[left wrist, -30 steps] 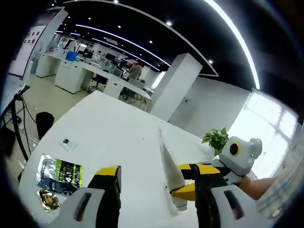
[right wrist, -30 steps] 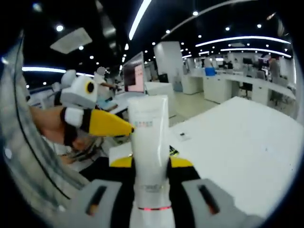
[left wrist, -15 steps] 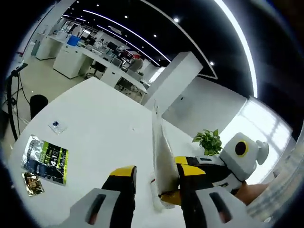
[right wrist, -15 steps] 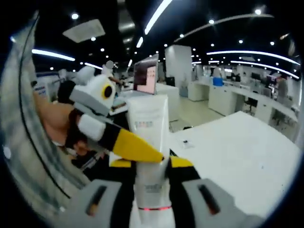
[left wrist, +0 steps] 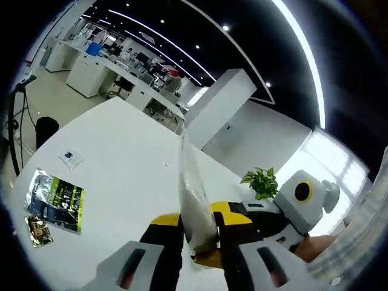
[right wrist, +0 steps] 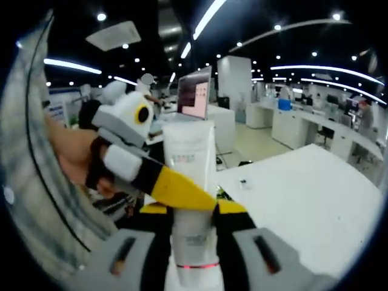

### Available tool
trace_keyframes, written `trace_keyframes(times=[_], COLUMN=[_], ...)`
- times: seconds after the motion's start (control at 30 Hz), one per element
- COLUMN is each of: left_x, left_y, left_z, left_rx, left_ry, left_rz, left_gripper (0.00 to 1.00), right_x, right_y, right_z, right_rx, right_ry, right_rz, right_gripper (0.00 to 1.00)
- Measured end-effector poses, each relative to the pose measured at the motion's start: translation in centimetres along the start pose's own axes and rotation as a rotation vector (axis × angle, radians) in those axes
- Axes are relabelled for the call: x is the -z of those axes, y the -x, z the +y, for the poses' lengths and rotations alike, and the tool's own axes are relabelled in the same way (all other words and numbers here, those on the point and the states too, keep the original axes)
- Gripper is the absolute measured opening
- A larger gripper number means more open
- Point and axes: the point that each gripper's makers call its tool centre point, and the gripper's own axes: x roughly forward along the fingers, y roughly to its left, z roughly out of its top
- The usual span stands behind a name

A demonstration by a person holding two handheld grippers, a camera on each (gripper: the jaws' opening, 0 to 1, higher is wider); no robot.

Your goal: Arrange the skincare products in the storage area until every visible bottle or jar stands upright without overlapping.

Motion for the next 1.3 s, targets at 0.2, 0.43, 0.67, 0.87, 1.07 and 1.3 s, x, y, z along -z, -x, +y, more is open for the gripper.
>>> trace_keyframes(times=[0.2,0.43,0.67,0.87,1.07,1.3], left_x=[0.3,1.1,0.9,0.9,1.3,1.2], left_y=[0.2,0.5,1.1,1.3,1.4,1.5], left_z=[0.1,0.3,0.2,0.4,0.6,0.7], left_rx=[-0.005,-0.021,-0.035,-0.046,-0.050,-0.044], left_ry=[0.013,0.037,0.029,0.006,-0.012,-0.041], left_rz=[-0.002,0.011,-0.005,-0.006,0.010,0.018], left_gripper=[0.23,0.21,0.17,0.15,0.13,0.13], right_x=[0.3,0.9,0.6,0.8,1.2,1.1], right_y=[-0.1,-0.1,-0.3,-0.5,-0.6,-0.7], right_z=[0.4,1.1,1.5,1.7,1.9,1.9], right_rx=[-0.005,-0.009,0.004,0.009,0.012,0.004], right_ry=[0.001,0.015,0.049,0.053,0.047,0.064], right_rz=[0.006,0.030,0.028,0.030,0.039,0.041], right_gripper=[0.26,0.27,0.28,0.29,0.31,0.31])
